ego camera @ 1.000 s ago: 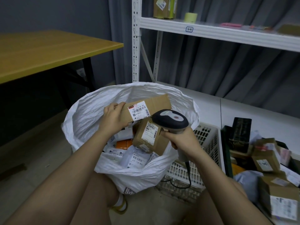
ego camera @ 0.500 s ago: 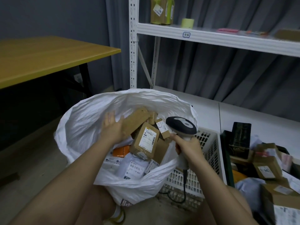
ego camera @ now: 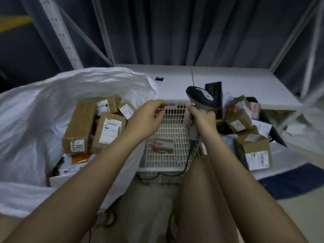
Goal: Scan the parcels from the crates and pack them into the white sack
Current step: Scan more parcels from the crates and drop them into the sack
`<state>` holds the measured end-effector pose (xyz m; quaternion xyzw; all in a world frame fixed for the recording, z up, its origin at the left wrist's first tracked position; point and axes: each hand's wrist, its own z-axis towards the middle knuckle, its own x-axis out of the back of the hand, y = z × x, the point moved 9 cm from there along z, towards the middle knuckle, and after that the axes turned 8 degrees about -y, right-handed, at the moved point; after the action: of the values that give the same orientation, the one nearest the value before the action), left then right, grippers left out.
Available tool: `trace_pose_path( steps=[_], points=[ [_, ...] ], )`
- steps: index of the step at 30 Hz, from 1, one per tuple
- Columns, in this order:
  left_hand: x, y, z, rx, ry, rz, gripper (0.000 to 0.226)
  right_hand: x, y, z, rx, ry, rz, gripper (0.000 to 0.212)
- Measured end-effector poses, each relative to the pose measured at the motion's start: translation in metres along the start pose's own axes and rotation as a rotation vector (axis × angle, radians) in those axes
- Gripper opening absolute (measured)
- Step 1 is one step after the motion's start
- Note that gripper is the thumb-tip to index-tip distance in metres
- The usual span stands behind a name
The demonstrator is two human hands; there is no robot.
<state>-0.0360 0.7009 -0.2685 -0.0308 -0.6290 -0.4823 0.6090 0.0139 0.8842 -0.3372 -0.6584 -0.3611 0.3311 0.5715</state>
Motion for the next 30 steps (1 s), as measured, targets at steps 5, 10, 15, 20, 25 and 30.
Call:
trace_pose_path(
  steps=[5, 10, 15, 20, 25, 30],
  points=[
    [-0.101, -0.003, 0.044, 0.08, -0.152, -0.064, 0.035, 0.058, 0.052, 0.04, -0.082, 0.043, -0.113, 0.033],
    [-0.216, -0.108, 0.074, 0.484, -0.259, -0.298, 0.043, 0.072, 0.123, 0.081, -0.178, -0.102, -0.294, 0.028],
    [-0.3, -0.212, 0.078, 0.677, -0.348, -0.257, 0.047, 0.039, 0.202, 0.125, -0.311, -0.209, -0.232, 0.037],
    [-0.358, -0.272, 0.102, 0.624, -0.501, -0.313, 0.02, 0.009, 0.25, 0.182, -0.333, -0.174, -0.214, 0.037],
    [-0.409, -0.33, 0.119, 0.53, -0.734, 0.167, 0.098, 0.001, 0.295, 0.214, -0.326, -0.176, -0.325, 0.046],
    [-0.437, -0.357, 0.127, 0.323, -0.879, 0.481, 0.112, 0.005, 0.333, 0.229, -0.434, -0.153, -0.276, 0.039]
  ],
)
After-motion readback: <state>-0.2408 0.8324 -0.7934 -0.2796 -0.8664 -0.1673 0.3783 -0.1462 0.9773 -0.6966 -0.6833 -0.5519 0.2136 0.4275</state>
